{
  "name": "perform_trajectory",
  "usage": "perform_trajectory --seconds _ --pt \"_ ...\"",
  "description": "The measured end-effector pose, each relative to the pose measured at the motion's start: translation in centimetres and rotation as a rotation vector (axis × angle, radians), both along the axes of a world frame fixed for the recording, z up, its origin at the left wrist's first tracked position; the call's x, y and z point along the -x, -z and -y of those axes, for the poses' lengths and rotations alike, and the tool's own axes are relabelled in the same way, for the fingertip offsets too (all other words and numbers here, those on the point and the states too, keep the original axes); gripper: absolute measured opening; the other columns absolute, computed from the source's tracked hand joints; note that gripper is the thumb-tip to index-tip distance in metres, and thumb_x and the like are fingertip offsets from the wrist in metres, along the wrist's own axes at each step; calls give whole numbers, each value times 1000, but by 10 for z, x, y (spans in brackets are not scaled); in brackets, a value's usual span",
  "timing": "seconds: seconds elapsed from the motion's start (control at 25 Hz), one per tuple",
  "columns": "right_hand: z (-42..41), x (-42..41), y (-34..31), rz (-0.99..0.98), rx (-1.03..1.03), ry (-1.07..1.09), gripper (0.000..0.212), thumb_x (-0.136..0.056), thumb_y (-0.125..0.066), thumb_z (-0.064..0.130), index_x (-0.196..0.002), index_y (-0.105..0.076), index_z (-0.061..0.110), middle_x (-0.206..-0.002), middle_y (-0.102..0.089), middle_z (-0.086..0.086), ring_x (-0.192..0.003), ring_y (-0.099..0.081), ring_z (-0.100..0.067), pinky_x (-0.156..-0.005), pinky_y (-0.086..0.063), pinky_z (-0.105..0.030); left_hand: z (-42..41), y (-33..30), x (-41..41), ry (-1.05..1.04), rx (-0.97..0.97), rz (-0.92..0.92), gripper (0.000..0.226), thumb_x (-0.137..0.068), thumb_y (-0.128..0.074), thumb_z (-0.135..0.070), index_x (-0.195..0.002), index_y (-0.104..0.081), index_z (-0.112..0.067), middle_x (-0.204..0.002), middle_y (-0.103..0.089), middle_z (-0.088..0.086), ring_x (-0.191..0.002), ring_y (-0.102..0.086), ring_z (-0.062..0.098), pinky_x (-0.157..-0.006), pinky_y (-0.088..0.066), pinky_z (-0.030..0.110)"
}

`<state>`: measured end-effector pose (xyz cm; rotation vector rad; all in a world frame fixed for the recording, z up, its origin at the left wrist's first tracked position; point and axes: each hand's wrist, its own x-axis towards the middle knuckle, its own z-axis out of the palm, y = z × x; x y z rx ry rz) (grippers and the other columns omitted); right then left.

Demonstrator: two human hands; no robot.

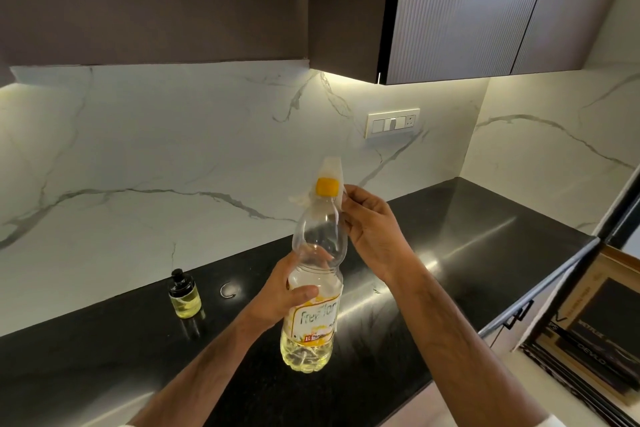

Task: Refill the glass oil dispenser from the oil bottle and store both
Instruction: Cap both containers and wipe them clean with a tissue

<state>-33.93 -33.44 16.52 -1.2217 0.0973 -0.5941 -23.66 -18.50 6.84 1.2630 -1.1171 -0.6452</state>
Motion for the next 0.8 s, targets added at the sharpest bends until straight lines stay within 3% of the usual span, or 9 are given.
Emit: perform_trajectory --seconds 0.12,0.24,0.36,0.44,0.52,0.6,0.72,0.8 --pt "-4 1 11 65 11 87 20 -97 -60 17 -111 -74 12 -103 -78 -6 -103 -72 -26 -99 -58 -40 -1 -1 -1 -36 -1 14 56 -74 -79 -60 -118 -64 -29 -110 -71 -4 -102 -70 20 -85 -57 32" --pt "-13 3 23 72 245 302 22 -99 -61 14 -118 -73 17 -104 -79 3 -105 -73 -19 -98 -59 -37 0 2 -6 -125 14 31 66 -72 -81 -62 -118 -61 -19 -110 -72 0 -103 -71 23 -85 -57 34" --pt "-27 11 36 20 549 387 33 -101 -60 20 -133 -63 25 -132 -70 8 -119 -68 -4 -97 -58 -27 2 7 -13 -270 3 180 69 -71 -78 -67 -119 -59 -20 -113 -71 -4 -106 -70 22 -89 -57 38" --pt "-30 15 43 29 635 427 36 -98 -63 31 -133 -66 23 -142 -64 2 -125 -65 -7 -94 -59 -24 4 7 -13 -348 -25 265 59 -71 -77 -62 -117 -58 -30 -116 -70 -10 -109 -69 12 -92 -57 32" --pt "-26 11 38 33 530 502 24 -97 -69 24 -119 -74 16 -127 -71 0 -114 -70 -13 -89 -61 -27 5 3 -11 -435 -51 352 55 -68 -76 -59 -115 -55 -38 -116 -65 -18 -109 -64 0 -88 -52 15" --pt "-21 5 24 -55 372 495 26 -95 -72 23 -118 -62 14 -112 -69 2 -99 -72 -13 -81 -61 -25 7 0 -8 -463 -65 451 59 -66 -77 -59 -115 -50 -41 -116 -58 -23 -110 -58 -5 -84 -46 6" --pt "-19 -2 12 -198 272 279 29 -101 -59 37 -124 -50 21 -108 -67 -1 -82 -74 -9 -69 -59 -21 10 -3 -3 -457 -64 569 65 -66 -82 -56 -118 -47 -38 -116 -52 -23 -112 -53 -6 -84 -44 4" --pt "-16 -4 11 -183 318 236 33 -102 -55 40 -123 -61 15 -110 -75 -3 -91 -77 -15 -78 -63 -27 9 -6 -3 -452 -51 554 65 -65 -82 -56 -117 -48 -39 -115 -54 -24 -112 -54 -4 -85 -46 7"
